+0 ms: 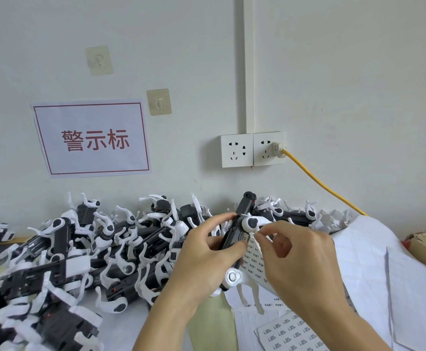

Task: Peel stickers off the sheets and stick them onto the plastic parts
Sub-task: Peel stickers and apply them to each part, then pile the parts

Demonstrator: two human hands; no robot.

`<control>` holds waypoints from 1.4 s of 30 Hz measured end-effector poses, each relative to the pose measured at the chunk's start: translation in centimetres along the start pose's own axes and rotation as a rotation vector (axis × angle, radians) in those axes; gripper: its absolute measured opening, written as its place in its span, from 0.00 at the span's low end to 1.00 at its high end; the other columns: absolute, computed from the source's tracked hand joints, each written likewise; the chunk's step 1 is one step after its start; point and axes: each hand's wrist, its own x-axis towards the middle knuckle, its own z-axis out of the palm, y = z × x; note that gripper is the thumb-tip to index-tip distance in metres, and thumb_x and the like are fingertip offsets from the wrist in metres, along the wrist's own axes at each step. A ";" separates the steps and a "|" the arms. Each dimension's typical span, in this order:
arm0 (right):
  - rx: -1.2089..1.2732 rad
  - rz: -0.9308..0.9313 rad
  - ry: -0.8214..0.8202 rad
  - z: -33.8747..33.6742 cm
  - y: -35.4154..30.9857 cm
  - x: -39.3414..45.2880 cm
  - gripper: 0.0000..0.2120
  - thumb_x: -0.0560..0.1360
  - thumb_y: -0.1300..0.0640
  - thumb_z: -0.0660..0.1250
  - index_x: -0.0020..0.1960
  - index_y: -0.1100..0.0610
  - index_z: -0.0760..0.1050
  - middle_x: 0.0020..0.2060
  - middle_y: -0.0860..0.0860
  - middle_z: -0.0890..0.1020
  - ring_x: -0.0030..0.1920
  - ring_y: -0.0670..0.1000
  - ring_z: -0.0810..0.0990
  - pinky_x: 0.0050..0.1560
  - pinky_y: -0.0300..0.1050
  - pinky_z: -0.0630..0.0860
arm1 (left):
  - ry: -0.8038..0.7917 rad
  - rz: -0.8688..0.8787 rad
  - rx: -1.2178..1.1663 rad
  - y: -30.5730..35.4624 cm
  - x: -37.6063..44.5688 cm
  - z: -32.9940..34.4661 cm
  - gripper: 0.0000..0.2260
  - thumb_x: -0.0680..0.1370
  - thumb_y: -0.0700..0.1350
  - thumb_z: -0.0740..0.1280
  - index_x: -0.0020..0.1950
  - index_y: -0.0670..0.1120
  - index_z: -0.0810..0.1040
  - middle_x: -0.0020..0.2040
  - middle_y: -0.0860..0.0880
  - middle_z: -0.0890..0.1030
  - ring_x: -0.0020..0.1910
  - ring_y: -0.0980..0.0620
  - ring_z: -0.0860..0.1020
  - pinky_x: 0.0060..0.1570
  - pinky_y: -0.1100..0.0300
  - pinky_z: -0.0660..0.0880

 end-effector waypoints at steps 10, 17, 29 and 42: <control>-0.007 -0.187 -0.233 -1.0 -1.0 -0.4 0.26 0.70 0.59 0.58 0.64 0.44 0.80 0.26 0.39 0.63 0.28 0.44 0.66 0.28 0.33 0.57 | 0.042 -0.024 -0.244 0.1 0.4 -0.1 0.17 0.69 0.46 0.71 0.53 0.64 0.83 0.45 0.41 0.86 0.44 0.46 0.84 0.45 0.54 0.79; 0.045 -0.194 -0.288 -1.0 -0.5 -0.3 0.27 0.70 0.60 0.57 0.63 0.44 0.81 0.26 0.42 0.63 0.28 0.47 0.65 0.29 0.35 0.59 | 0.101 0.012 -0.272 -0.3 0.7 -0.2 0.22 0.66 0.44 0.68 0.56 0.63 0.82 0.44 0.43 0.86 0.44 0.42 0.84 0.47 0.52 0.78; 0.093 -0.184 -0.279 -0.5 0.1 -0.3 0.33 0.70 0.59 0.55 0.68 0.28 0.67 0.27 0.49 0.70 0.30 0.52 0.67 0.30 0.46 0.67 | 0.061 0.030 -0.416 0.3 0.6 -0.2 0.23 0.66 0.40 0.66 0.60 0.53 0.83 0.48 0.35 0.84 0.44 0.40 0.84 0.39 0.53 0.81; 0.244 -0.098 0.242 -0.7 0.3 0.8 0.16 0.72 0.57 0.54 0.47 0.52 0.80 0.39 0.42 0.74 0.38 0.45 0.74 0.34 0.30 0.64 | 0.036 -0.008 -0.334 0.5 0.1 -0.1 0.19 0.67 0.46 0.79 0.56 0.57 0.83 0.46 0.40 0.86 0.38 0.42 0.84 0.38 0.55 0.78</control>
